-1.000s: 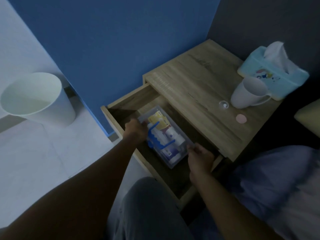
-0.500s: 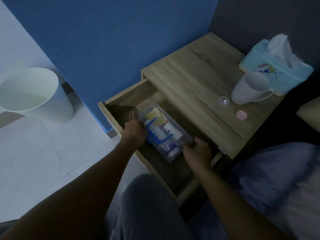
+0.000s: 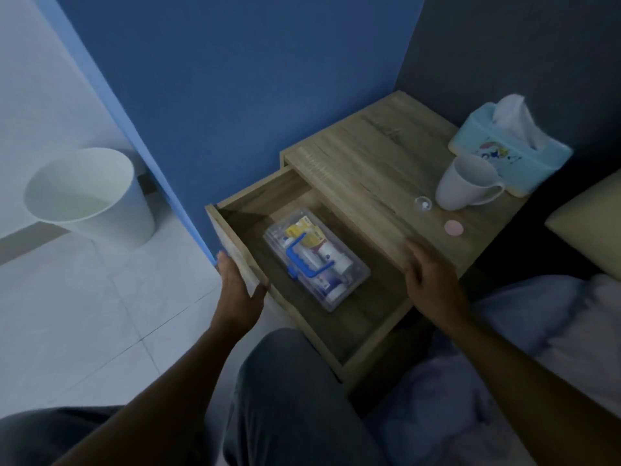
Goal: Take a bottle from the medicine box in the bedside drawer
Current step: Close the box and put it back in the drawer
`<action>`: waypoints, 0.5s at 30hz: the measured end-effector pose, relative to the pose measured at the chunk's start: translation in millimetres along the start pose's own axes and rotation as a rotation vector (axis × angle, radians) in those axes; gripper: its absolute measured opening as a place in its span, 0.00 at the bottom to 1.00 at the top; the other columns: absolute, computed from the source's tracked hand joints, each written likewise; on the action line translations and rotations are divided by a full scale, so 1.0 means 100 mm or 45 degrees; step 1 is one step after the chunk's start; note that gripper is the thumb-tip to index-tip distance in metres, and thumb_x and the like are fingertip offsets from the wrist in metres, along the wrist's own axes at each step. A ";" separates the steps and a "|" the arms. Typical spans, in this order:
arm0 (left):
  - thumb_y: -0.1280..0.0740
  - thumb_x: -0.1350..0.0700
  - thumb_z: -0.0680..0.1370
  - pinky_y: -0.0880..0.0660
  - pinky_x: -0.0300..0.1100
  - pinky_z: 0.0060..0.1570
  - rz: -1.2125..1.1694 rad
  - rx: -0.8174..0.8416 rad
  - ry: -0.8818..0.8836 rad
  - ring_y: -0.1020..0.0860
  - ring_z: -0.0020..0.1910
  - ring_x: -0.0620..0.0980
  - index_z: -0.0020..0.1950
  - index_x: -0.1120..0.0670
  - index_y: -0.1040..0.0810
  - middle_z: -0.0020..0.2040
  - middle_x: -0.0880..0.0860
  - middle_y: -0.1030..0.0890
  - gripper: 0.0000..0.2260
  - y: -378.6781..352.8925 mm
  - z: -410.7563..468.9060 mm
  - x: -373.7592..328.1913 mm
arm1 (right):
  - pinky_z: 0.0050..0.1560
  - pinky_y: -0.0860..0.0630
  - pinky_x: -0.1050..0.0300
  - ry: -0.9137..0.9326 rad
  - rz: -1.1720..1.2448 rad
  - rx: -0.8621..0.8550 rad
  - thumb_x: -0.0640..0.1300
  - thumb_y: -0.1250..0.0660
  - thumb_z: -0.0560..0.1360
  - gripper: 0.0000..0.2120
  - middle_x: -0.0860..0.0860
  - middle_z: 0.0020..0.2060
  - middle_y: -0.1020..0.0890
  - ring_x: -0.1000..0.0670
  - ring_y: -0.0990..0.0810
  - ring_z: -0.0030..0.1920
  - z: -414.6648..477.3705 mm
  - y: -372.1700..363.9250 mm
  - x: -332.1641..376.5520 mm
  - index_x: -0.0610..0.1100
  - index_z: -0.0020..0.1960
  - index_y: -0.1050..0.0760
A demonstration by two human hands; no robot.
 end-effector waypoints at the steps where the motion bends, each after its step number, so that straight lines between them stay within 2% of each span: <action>1: 0.31 0.47 0.76 0.39 0.56 0.71 -0.020 0.060 0.039 0.43 0.78 0.57 0.79 0.46 0.59 0.81 0.52 0.48 0.43 -0.03 0.01 0.04 | 0.75 0.36 0.49 0.004 -0.041 0.047 0.38 0.38 0.81 0.22 0.40 0.73 0.29 0.42 0.32 0.75 0.02 0.01 -0.09 0.37 0.74 0.31; 3: 0.34 0.47 0.78 0.32 0.56 0.67 -0.042 0.210 0.074 0.34 0.74 0.58 0.80 0.45 0.55 0.79 0.52 0.40 0.38 -0.09 0.03 0.08 | 0.77 0.41 0.45 0.020 -0.120 0.135 0.42 0.41 0.83 0.24 0.41 0.77 0.35 0.42 0.39 0.78 0.03 0.00 -0.25 0.37 0.77 0.36; 5: 0.34 0.47 0.78 0.30 0.53 0.66 -0.091 0.316 0.101 0.32 0.73 0.55 0.79 0.46 0.54 0.77 0.50 0.36 0.37 -0.14 0.06 0.08 | 0.78 0.44 0.43 0.064 -0.177 0.182 0.45 0.44 0.84 0.25 0.41 0.78 0.38 0.42 0.43 0.79 0.03 -0.03 -0.34 0.38 0.78 0.40; 7: 0.33 0.47 0.78 0.29 0.50 0.64 -0.112 0.333 0.116 0.31 0.72 0.53 0.79 0.47 0.52 0.75 0.49 0.33 0.36 -0.17 0.08 0.08 | 0.78 0.45 0.40 0.094 -0.217 0.164 0.48 0.46 0.84 0.26 0.41 0.79 0.39 0.41 0.44 0.79 0.01 -0.08 -0.37 0.38 0.79 0.41; 9: 0.34 0.47 0.79 0.29 0.51 0.64 -0.112 0.330 0.125 0.31 0.72 0.53 0.79 0.47 0.51 0.75 0.49 0.33 0.35 -0.21 0.11 0.07 | 0.78 0.47 0.39 0.088 -0.266 0.119 0.51 0.48 0.84 0.27 0.41 0.79 0.40 0.41 0.45 0.80 0.00 -0.13 -0.38 0.39 0.79 0.42; 12: 0.35 0.48 0.79 0.30 0.51 0.64 -0.128 0.339 0.134 0.32 0.72 0.54 0.79 0.48 0.50 0.75 0.50 0.33 0.33 -0.32 0.19 0.01 | 0.79 0.50 0.45 0.082 -0.364 0.092 0.55 0.54 0.84 0.29 0.43 0.80 0.42 0.43 0.47 0.80 -0.03 -0.19 -0.39 0.41 0.80 0.46; 15: 0.35 0.49 0.79 0.31 0.53 0.65 -0.162 0.357 0.127 0.32 0.72 0.53 0.79 0.48 0.50 0.76 0.50 0.34 0.34 -0.47 0.31 -0.11 | 0.79 0.47 0.44 0.104 -0.408 0.084 0.56 0.56 0.83 0.31 0.42 0.80 0.41 0.43 0.45 0.80 -0.03 -0.20 -0.38 0.40 0.80 0.46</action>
Point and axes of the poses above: each hand's wrist, its own z-axis towards the middle knuckle, its own y-axis out of the back of the hand, x = y × z, the point moved 3 cm from there along z, towards the middle knuckle
